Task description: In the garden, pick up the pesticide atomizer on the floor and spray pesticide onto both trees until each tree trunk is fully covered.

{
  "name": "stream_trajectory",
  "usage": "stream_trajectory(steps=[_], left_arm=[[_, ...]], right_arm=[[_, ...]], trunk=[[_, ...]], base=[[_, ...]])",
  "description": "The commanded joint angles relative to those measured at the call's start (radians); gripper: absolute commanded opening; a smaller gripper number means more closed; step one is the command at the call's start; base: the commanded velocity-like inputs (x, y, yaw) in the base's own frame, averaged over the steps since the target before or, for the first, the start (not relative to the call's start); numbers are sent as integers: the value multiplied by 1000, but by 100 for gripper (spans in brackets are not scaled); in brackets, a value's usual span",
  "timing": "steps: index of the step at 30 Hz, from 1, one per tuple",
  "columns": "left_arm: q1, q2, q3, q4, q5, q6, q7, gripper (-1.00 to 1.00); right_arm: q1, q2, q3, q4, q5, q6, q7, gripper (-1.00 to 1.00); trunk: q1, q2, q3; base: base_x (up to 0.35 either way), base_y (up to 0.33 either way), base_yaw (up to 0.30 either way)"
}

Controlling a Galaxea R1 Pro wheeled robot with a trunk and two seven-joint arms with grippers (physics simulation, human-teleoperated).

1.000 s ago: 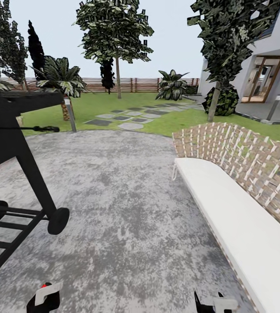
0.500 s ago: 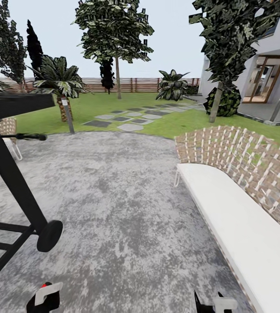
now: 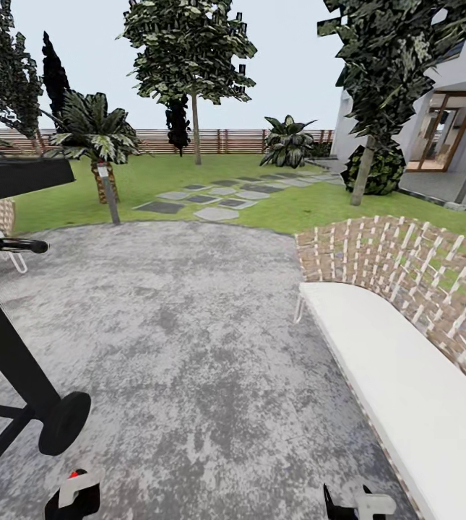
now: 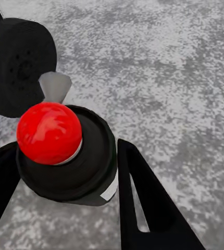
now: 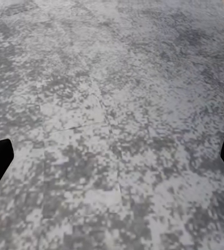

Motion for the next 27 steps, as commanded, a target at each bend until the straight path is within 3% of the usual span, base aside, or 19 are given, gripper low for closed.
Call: stream_trajectory(steps=[1,27], left_arm=[[-1,0,-3,1,9,-3,-1,-100],[-1,1,-2,1,9,-3,-2,-100]], right_arm=[[-1,0,-8,1,7,-3,0,100],[-1,0,-8,1,7,-3,0,100]], trunk=[[0,0,-1],[0,0,-1]], base=[[339,0,0],[339,0,0]])
